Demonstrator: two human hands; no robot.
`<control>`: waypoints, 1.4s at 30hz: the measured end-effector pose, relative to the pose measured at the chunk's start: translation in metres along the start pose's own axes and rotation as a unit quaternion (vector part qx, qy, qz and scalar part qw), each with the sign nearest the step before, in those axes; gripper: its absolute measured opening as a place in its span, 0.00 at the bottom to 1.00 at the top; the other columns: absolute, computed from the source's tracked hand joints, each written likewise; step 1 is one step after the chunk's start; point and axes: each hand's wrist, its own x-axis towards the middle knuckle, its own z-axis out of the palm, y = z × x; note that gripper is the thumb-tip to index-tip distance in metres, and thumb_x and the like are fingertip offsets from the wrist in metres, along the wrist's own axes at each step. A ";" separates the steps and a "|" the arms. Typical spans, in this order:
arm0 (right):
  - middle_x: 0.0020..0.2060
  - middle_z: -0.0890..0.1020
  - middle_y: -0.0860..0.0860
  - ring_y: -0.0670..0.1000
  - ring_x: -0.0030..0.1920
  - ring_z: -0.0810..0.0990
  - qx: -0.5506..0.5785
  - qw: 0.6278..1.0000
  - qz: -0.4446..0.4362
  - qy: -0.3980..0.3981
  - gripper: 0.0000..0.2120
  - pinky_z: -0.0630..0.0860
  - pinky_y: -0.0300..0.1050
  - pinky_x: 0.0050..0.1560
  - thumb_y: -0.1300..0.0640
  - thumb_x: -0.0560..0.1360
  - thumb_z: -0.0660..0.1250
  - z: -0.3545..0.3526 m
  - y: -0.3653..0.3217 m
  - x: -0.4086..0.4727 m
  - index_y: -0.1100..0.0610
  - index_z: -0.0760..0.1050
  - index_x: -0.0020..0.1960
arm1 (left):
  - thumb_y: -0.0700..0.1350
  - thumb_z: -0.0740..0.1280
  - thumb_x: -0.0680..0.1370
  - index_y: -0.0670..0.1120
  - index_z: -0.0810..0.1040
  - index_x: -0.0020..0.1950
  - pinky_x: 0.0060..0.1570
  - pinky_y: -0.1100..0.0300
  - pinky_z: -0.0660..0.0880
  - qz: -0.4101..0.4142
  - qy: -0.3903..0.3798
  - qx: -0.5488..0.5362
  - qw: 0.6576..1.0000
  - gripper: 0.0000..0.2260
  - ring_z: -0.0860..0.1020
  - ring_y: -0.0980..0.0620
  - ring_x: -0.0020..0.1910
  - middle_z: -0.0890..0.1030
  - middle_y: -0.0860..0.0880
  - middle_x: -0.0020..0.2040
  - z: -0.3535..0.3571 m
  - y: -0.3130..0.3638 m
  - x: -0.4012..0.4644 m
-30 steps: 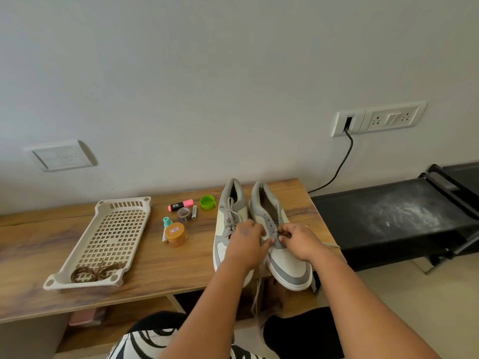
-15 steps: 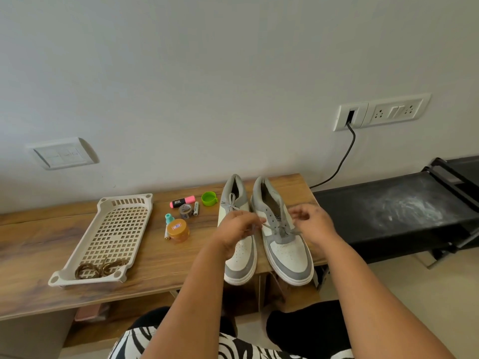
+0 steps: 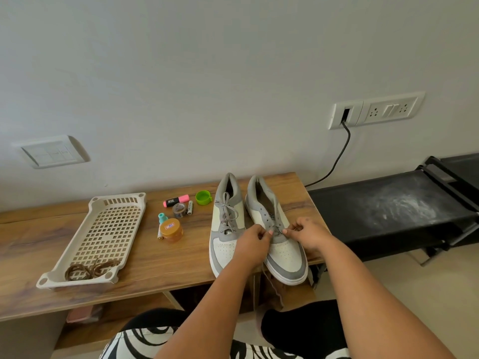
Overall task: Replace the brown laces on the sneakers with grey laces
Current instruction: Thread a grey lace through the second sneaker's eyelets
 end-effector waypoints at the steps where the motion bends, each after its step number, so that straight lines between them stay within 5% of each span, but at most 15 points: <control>1: 0.48 0.80 0.49 0.50 0.51 0.78 -0.004 1.000 0.003 -0.007 0.11 0.75 0.47 0.52 0.45 0.75 0.70 0.000 -0.001 -0.001 0.52 0.76 0.48 | 0.52 0.63 0.81 0.45 0.74 0.44 0.47 0.52 0.76 -0.008 0.002 -0.018 1.000 0.13 0.77 0.49 0.43 0.80 0.47 0.42 0.000 -0.002 0.001; 6: 0.51 0.78 0.49 0.51 0.52 0.77 -0.051 0.998 0.005 -0.033 0.12 0.71 0.45 0.48 0.45 0.80 0.62 -0.002 -0.008 -0.006 0.52 0.74 0.56 | 0.50 0.63 0.81 0.44 0.76 0.49 0.56 0.44 0.77 -0.024 -0.002 -0.046 0.999 0.10 0.80 0.44 0.49 0.82 0.44 0.47 0.000 -0.006 0.004; 9: 0.50 0.80 0.50 0.50 0.49 0.76 -0.083 0.996 0.012 -0.010 0.11 0.69 0.46 0.45 0.46 0.83 0.56 -0.006 -0.011 -0.005 0.52 0.71 0.54 | 0.50 0.63 0.81 0.43 0.76 0.49 0.55 0.45 0.78 -0.026 0.004 -0.039 0.999 0.10 0.80 0.45 0.49 0.82 0.44 0.47 0.000 -0.004 0.002; 15: 0.47 0.85 0.50 0.51 0.56 0.78 -0.029 0.999 0.018 -0.016 0.10 0.69 0.49 0.56 0.51 0.84 0.53 -0.013 -0.013 -0.006 0.53 0.70 0.57 | 0.51 0.59 0.83 0.45 0.72 0.49 0.44 0.57 0.72 -0.032 -0.008 0.004 0.999 0.10 0.74 0.50 0.44 0.77 0.47 0.46 -0.001 0.000 0.001; 21: 0.55 0.82 0.53 0.53 0.60 0.77 -0.043 0.999 0.027 -0.013 0.13 0.68 0.48 0.57 0.55 0.84 0.53 -0.014 -0.020 -0.011 0.58 0.72 0.63 | 0.48 0.58 0.83 0.45 0.70 0.54 0.45 0.57 0.69 -0.023 -0.012 0.032 0.999 0.07 0.73 0.51 0.45 0.76 0.48 0.48 0.002 0.000 0.002; 26: 0.40 0.86 0.49 0.51 0.52 0.80 -0.024 0.999 0.044 -0.020 0.19 0.70 0.51 0.57 0.48 0.84 0.52 -0.015 -0.016 -0.007 0.59 0.67 0.67 | 0.50 0.56 0.84 0.42 0.73 0.57 0.47 0.57 0.69 -0.031 -0.041 0.125 0.991 0.13 0.74 0.49 0.48 0.77 0.45 0.51 -0.003 0.008 0.004; 29: 0.37 0.79 0.50 0.47 0.35 0.76 -0.098 0.993 0.058 -0.007 0.20 0.73 0.43 0.41 0.41 0.82 0.55 -0.017 -0.020 -0.016 0.58 0.71 0.58 | 0.51 0.55 0.84 0.39 0.76 0.59 0.50 0.55 0.71 -0.039 -0.069 0.202 0.976 0.18 0.77 0.45 0.54 0.79 0.42 0.54 -0.013 0.026 0.006; 31: 0.39 0.77 0.52 0.47 0.34 0.73 -0.126 0.990 0.068 0.002 0.19 0.70 0.41 0.35 0.42 0.81 0.58 -0.019 -0.025 -0.025 0.57 0.73 0.55 | 0.48 0.55 0.84 0.39 0.76 0.57 0.46 0.56 0.71 -0.033 -0.063 0.186 0.980 0.16 0.76 0.46 0.49 0.78 0.43 0.49 -0.023 0.041 0.002; 35: 0.56 0.79 0.56 0.52 0.48 0.74 -0.121 0.990 0.020 0.064 0.15 0.72 0.45 0.48 0.51 0.82 0.58 -0.029 -0.047 -0.042 0.60 0.74 0.62 | 0.44 0.58 0.81 0.41 0.73 0.46 0.36 0.58 0.67 -0.032 -0.059 0.131 0.989 0.09 0.69 0.51 0.34 0.70 0.47 0.36 -0.050 0.069 -0.019; 38: 0.50 0.78 0.54 0.52 0.47 0.75 -0.049 0.996 -0.057 0.044 0.10 0.71 0.45 0.46 0.60 0.82 0.56 -0.047 -0.087 -0.070 0.57 0.75 0.59 | 0.42 0.60 0.79 0.40 0.75 0.48 0.31 0.59 0.65 -0.037 -0.054 0.088 0.994 0.07 0.67 0.51 0.31 0.70 0.47 0.35 -0.078 0.097 -0.041; 42: 0.36 0.76 0.52 0.46 0.31 0.69 0.197 0.974 -0.109 -0.017 0.14 0.68 0.39 0.33 0.66 0.82 0.53 -0.091 -0.142 -0.123 0.62 0.78 0.54 | 0.43 0.62 0.79 0.42 0.78 0.44 0.32 0.59 0.66 0.028 -0.002 0.075 0.997 0.08 0.69 0.49 0.32 0.74 0.45 0.40 -0.120 0.160 -0.078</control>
